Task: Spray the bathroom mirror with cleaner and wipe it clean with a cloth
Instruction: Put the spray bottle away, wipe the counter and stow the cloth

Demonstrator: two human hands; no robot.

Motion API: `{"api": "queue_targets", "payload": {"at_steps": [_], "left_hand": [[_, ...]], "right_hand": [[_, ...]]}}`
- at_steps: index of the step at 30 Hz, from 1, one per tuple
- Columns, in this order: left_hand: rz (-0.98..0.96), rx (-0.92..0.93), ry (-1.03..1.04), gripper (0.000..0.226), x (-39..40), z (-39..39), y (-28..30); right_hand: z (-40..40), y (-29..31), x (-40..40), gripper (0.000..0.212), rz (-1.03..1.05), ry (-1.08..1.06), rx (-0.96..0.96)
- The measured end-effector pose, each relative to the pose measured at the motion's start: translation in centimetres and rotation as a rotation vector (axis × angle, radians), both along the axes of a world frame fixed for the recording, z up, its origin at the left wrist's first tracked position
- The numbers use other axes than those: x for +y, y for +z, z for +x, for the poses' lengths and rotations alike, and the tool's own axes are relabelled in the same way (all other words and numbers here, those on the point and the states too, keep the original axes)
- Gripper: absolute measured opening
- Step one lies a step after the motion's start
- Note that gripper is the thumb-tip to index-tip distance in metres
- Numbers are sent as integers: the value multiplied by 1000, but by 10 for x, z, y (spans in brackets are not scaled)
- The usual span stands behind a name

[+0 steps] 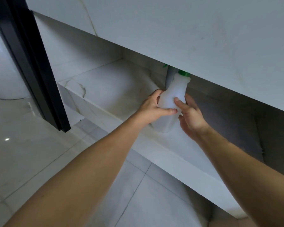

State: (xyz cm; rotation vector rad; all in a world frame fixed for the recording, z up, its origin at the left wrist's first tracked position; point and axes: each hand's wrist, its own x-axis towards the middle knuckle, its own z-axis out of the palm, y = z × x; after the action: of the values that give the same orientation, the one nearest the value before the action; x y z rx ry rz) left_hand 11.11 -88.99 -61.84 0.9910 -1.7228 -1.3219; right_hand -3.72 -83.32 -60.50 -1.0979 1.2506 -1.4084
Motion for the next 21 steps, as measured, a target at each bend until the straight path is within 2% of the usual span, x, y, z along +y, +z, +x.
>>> {"api": "queue_targets", "payload": {"at_steps": [9,15,21], "left_hand": [[23,7,-118,90,-5,-4,-13],[100,37,-140,82,-5,0,-12],[227,123,-53,50,-2,2,-12]], "right_hand": [[1,-10,9,52,-41,-51,-8],[9,-13,10,54,-55,-114,4],[14,-16,12,64,-42,-220,102]]}}
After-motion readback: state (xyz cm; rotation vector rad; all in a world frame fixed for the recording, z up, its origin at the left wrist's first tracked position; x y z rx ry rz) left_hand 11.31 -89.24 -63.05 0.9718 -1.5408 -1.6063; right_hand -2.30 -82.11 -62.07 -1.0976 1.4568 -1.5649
